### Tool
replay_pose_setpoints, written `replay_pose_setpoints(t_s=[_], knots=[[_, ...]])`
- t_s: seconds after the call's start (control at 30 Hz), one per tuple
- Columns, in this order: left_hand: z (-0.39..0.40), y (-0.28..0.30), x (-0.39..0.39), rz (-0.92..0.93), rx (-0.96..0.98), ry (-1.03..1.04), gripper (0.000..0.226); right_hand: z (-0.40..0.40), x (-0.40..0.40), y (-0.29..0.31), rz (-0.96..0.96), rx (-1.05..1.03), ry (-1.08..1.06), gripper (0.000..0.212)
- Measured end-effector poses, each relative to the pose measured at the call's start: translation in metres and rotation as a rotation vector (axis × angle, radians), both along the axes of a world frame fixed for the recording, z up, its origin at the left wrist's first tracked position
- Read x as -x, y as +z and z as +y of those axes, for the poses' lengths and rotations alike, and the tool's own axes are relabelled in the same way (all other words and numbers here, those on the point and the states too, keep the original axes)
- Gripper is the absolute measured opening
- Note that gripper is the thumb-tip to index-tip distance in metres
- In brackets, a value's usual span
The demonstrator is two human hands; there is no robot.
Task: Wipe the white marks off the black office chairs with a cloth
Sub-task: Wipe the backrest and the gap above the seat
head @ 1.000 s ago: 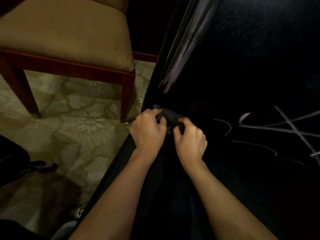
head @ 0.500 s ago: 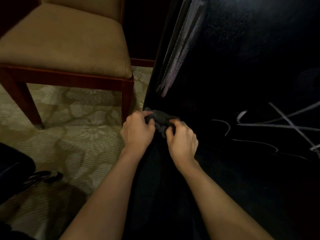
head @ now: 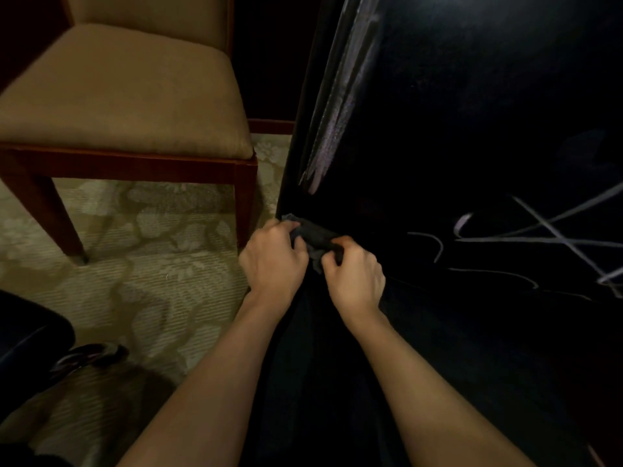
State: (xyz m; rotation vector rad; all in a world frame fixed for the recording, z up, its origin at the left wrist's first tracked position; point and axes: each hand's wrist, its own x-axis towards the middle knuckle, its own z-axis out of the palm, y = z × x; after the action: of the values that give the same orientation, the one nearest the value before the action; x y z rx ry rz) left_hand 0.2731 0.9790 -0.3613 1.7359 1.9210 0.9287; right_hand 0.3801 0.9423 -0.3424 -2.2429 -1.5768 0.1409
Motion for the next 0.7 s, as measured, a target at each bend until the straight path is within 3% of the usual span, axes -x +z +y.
replay_pose_setpoints(t_s=[0.13, 0.33, 0.4, 0.6, 0.7], knots=[[-0.007, 0.013, 0.0, -0.124, -0.065, -0.046, 0.026, -0.013, -0.008, 0.016, 0.076, -0.058, 0.052, 0.027], [-0.046, 0.053, -0.013, -0.285, -0.565, -0.19, 0.024, -0.054, -0.045, 0.057, -0.011, -0.707, 0.21, 0.025], [-0.047, 0.069, -0.029, -0.288, -0.651, -0.188, 0.024, -0.051, -0.058, 0.071, -0.066, -0.805, 0.191, 0.025], [-0.045, 0.057, -0.053, -0.222, -0.426, -0.143, 0.027, -0.041, -0.063, 0.036, -0.106, -0.551, 0.037, 0.032], [-0.043, 0.042, -0.058, -0.153, -0.194, -0.11, 0.028, -0.038, -0.065, 0.014, -0.029, -0.341, -0.054, 0.03]])
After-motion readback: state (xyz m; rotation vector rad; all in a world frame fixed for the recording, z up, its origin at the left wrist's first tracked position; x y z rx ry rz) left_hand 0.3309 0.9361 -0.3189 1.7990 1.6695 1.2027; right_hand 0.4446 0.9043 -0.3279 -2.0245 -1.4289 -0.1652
